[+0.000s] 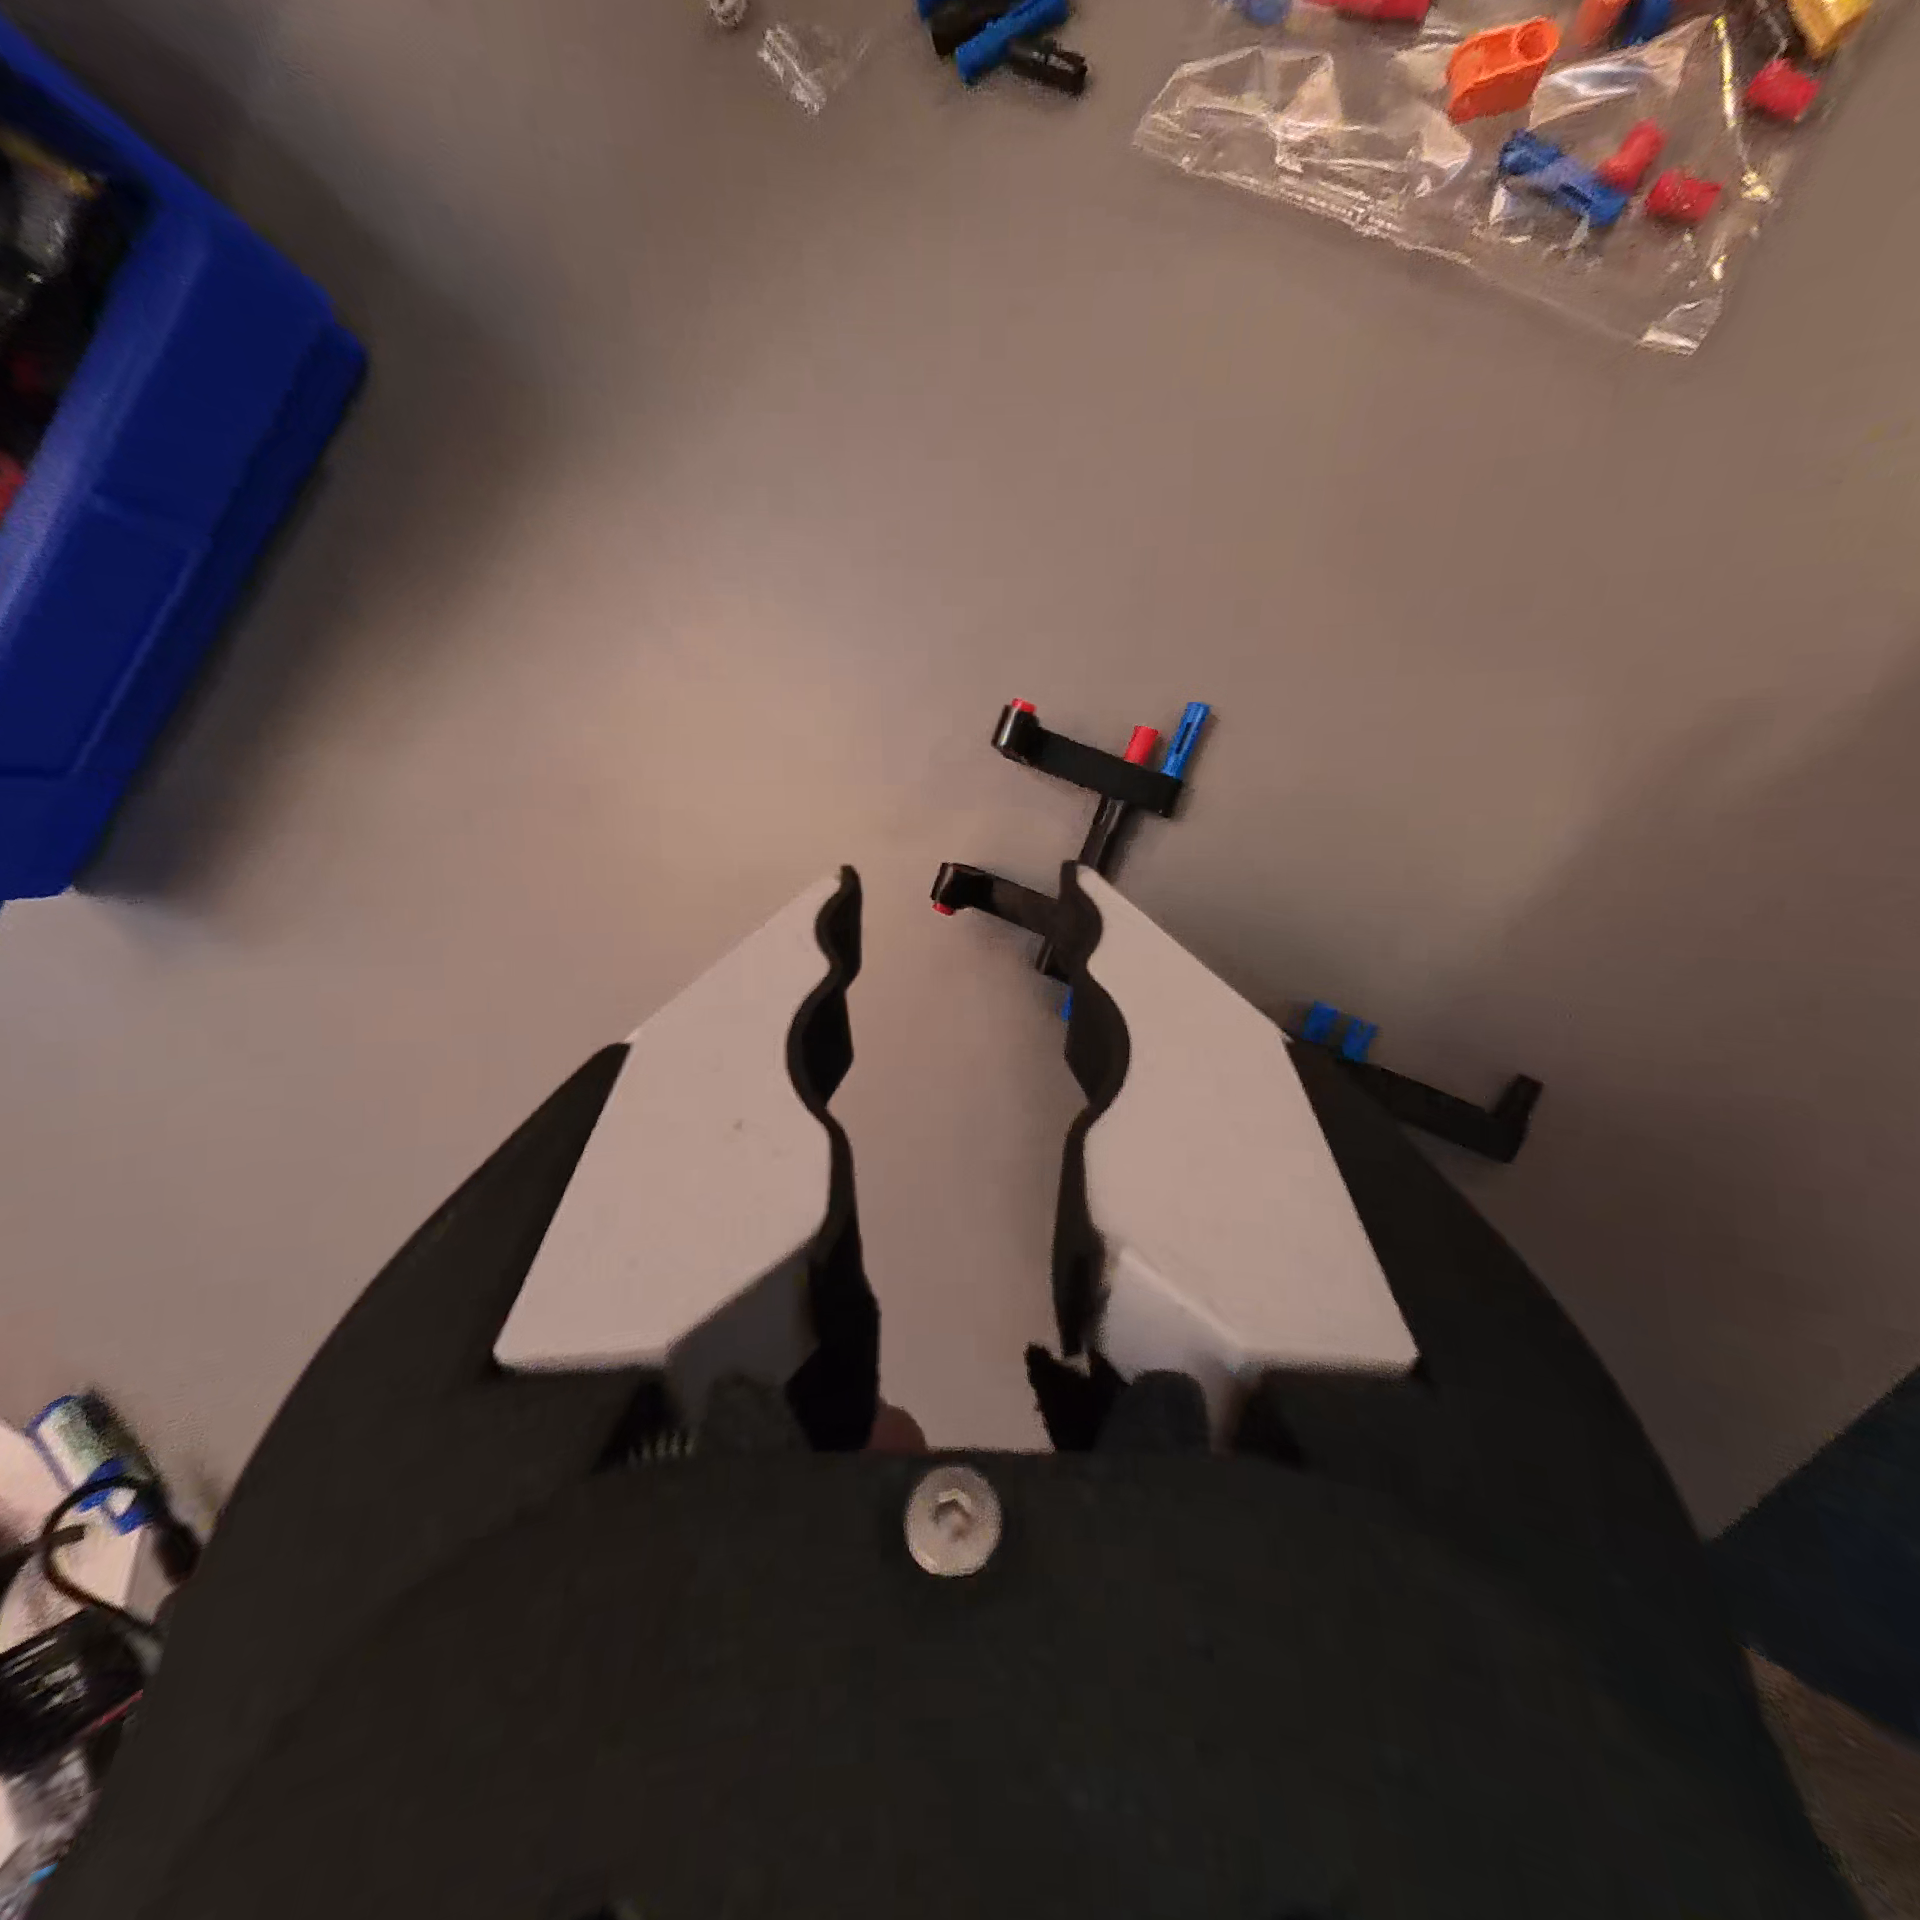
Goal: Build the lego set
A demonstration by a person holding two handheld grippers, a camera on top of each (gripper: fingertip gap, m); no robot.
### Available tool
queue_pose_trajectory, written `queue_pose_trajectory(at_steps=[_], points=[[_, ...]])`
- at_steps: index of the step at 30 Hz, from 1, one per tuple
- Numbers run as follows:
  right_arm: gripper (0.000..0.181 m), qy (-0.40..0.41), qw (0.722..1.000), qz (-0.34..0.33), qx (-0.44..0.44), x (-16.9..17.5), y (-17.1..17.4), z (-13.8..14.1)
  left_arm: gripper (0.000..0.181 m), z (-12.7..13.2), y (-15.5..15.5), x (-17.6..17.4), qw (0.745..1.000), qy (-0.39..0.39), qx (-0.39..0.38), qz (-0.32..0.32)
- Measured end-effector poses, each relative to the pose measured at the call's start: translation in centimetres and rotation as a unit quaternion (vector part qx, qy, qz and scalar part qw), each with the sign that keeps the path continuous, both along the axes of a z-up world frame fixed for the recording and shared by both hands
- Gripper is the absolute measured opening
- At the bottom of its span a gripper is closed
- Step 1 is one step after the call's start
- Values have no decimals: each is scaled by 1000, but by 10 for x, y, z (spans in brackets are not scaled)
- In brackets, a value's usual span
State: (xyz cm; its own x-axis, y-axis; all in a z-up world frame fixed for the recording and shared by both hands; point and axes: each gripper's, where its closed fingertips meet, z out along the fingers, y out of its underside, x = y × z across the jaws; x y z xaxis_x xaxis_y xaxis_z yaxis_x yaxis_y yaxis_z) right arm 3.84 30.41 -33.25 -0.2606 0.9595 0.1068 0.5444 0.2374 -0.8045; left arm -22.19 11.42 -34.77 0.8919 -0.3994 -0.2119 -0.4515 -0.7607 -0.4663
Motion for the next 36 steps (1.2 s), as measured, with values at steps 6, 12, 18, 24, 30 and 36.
queue_pose_trajectory(at_steps=[6, 12, 18, 24, 30, 36], points=[[44, -5, 1000, 2, 1, 0, 0, -2, 10, -17, 2, -2, 1000, -4, -24, -20], [44, -3, 1000, 1, 1, 1, 1, -1, 6, -17, 15, 10, 998, -28, -14, -57], [44, -10, 1000, 5, 2, 2, 0, -4, 6, -17, 51, 34, 988, -3, -27, -149], [44, -15, 1000, 2, 4, 4, 3, -6, 18, -13, 83, 39, 983, -10, -27, -181], [45, -15, 1000, -24, -8, 14, 17, 3, 55, 25, 99, 44, 991, -22, 48, -126], [45, 22, 998, 52, -27, 9, -36, 26, 49, 26, 75, 135, 983, -18, 37, -180]])
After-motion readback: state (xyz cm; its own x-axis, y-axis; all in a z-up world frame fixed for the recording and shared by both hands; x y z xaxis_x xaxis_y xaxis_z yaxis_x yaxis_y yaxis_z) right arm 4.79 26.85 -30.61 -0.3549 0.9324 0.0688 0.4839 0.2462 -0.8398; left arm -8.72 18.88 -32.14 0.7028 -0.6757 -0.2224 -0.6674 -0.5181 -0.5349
